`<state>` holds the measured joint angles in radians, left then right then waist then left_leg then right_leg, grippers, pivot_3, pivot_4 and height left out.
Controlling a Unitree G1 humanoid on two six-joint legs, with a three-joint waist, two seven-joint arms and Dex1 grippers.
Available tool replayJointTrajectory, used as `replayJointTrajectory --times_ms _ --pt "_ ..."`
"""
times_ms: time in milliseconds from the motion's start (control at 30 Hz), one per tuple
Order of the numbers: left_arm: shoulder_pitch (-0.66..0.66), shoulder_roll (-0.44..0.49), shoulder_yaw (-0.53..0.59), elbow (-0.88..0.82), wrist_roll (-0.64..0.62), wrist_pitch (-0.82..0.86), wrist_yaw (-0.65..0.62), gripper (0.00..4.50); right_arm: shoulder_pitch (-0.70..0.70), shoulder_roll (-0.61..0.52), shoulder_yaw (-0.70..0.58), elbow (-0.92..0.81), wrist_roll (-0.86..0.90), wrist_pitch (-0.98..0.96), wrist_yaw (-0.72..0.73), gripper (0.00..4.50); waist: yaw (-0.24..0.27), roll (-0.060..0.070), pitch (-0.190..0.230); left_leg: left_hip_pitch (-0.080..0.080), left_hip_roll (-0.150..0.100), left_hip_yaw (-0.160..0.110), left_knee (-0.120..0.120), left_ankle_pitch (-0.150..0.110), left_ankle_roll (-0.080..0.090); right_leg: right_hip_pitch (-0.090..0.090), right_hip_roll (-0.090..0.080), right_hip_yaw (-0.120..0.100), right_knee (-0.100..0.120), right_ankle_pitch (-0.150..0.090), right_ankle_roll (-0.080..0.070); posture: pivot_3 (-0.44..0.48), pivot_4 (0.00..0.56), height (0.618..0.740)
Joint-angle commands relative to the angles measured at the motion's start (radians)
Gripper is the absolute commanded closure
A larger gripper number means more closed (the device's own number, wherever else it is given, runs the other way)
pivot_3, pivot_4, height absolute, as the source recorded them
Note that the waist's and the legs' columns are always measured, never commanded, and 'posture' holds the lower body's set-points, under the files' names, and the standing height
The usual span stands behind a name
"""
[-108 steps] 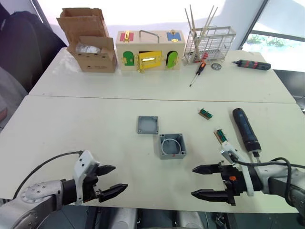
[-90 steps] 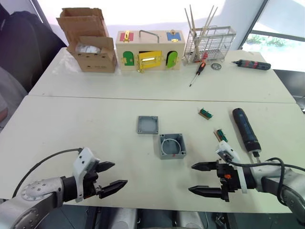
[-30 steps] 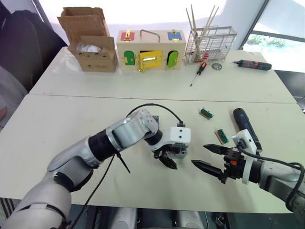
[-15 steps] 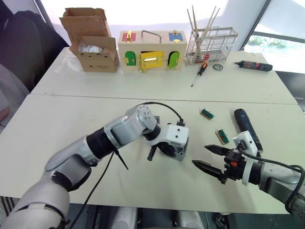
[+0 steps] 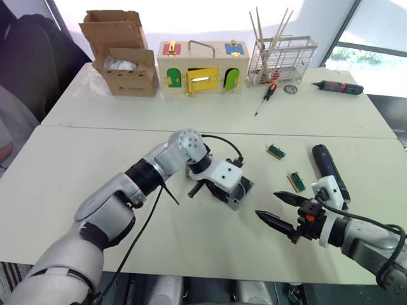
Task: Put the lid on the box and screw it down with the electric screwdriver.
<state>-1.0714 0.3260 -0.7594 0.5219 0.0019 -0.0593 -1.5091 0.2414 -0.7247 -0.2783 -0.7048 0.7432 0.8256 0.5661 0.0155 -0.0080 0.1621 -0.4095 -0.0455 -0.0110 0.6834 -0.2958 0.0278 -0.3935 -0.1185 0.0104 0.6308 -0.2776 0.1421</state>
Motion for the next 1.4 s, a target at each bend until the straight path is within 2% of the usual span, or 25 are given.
replayJointTrajectory --times_ms 33,367,467,600,733,833,933,1000,1067,1100,1200,1300,1400 --pt "-0.037 -0.023 0.044 0.074 0.042 -0.015 0.006 4.49 -0.005 0.007 -0.001 -0.035 0.001 -0.018 -0.008 0.0 0.0 0.0 0.0 0.0 0.0 0.0 0.0 0.0 0.0 0.0 0.0 0.0 0.0 0.0 0.0 0.0 0.15 0.735" --pt "-0.05 -0.046 0.101 0.11 0.061 -0.015 -0.051 4.49 -0.045 0.004 0.018 -0.014 -0.005 -0.019 -0.008 0.0 -0.003 0.0 0.0 0.0 0.0 0.0 0.0 -0.001 0.001 -0.001 0.0 0.0 0.001 -0.001 0.001 0.0 0.15 0.735" --pt "-0.043 -0.043 0.116 0.094 0.06 -0.004 -0.062 3.68 -0.062 0.003 0.025 -0.01 -0.004 -0.016 -0.009 0.0 -0.002 0.0 0.0 0.0 0.0 0.0 0.0 -0.001 0.001 -0.001 0.0 0.0 0.001 -0.001 0.001 0.0 0.15 0.735" --pt "-0.043 -0.026 0.155 0.04 0.051 0.03 -0.05 1.75 -0.087 -0.003 0.027 -0.008 0.005 -0.006 -0.003 0.0 -0.002 0.0 0.0 0.0 0.0 0.0 0.0 -0.001 0.001 -0.001 0.0 0.0 0.001 -0.001 0.001 0.0 0.15 0.735" --pt "-0.039 0.053 0.231 -0.12 0.018 0.105 -0.056 1.75 -0.128 -0.038 0.02 -0.004 0.028 0.018 0.025 0.0 -0.004 0.0 0.0 -0.001 0.0 0.0 0.0 -0.001 0.001 -0.003 0.0 0.0 0.001 -0.001 0.001 0.0 0.15 0.735" --pt "-0.019 0.146 0.336 -0.298 -0.047 0.289 -0.041 1.75 -0.183 -0.1 -0.008 0.017 0.068 0.055 0.069 0.0 -0.008 0.0 0.0 -0.001 0.001 0.0 -0.001 -0.001 0.001 -0.004 0.0 0.0 0.002 -0.001 0.001 0.0 0.15 0.735" --pt "-0.008 0.173 0.414 -0.382 -0.078 0.472 0.048 1.75 -0.229 -0.149 -0.041 0.045 0.119 0.097 0.1 0.0 -0.004 0.001 0.0 -0.001 0.001 0.0 -0.001 -0.001 0.001 -0.004 0.001 0.0 0.002 -0.001 0.001 0.0 0.15 0.735" --pt "-0.007 0.179 0.481 -0.393 -0.062 0.59 0.178 1.75 -0.271 -0.207 -0.043 0.08 0.121 0.109 0.147 0.0 0.0 0.0 0.001 -0.001 0.001 -0.001 0.0 -0.001 0.001 -0.002 0.0 -0.001 0.002 -0.001 0.001 0.0 0.15 0.735" --pt "-0.05 0.146 0.577 -0.343 -0.028 0.937 0.39 1.75 -0.346 -0.268 -0.002 0.135 0.098 0.1 0.208 0.0 -0.002 0.0 0.001 -0.001 0.0 -0.001 0.001 -0.001 0.001 -0.001 0.0 -0.001 0.002 -0.001 0.001 0.0 0.15 0.735" --pt "-0.061 0.133 0.603 -0.333 -0.024 1.049 0.456 1.75 -0.373 -0.282 0.018 0.153 0.09 0.095 0.226 0.0 -0.004 0.0 0.001 -0.001 0.0 -0.001 0.002 -0.001 0.001 -0.001 0.0 0.0 0.002 -0.001 0.002 0.0 0.15 0.735" --pt "-0.061 0.154 0.573 -0.349 -0.033 1.27 0.515 1.75 -0.441 -0.283 0.077 0.17 0.087 0.094 0.253 0.0 -0.011 -0.001 0.001 -0.001 0.0 -0.001 0.001 -0.001 0.002 -0.002 0.0 -0.001 0.003 -0.002 0.004 0.0 0.15 0.735" --pt "-0.056 0.154 0.549 -0.327 -0.087 1.498 0.553 1.75 -0.5 -0.254 0.135 0.183 0.062 0.076 0.254 0.0 -0.009 -0.002 0.001 -0.001 0.0 -0.001 0.0 0.001 -0.002 -0.008 0.0 -0.001 0.016 -0.003 0.006 0.0 0.15 0.735" --pt "-0.044 0.14 0.521 -0.288 -0.122 1.626 0.603 1.75 -0.526 -0.218 0.166 0.187 0.048 0.068 0.239 0.0 -0.007 -0.002 0.002 -0.002 0.0 -0.001 0.0 0.003 -0.004 -0.01 0.0 0.0 0.017 -0.003 0.006 0.0 0.15 0.735"
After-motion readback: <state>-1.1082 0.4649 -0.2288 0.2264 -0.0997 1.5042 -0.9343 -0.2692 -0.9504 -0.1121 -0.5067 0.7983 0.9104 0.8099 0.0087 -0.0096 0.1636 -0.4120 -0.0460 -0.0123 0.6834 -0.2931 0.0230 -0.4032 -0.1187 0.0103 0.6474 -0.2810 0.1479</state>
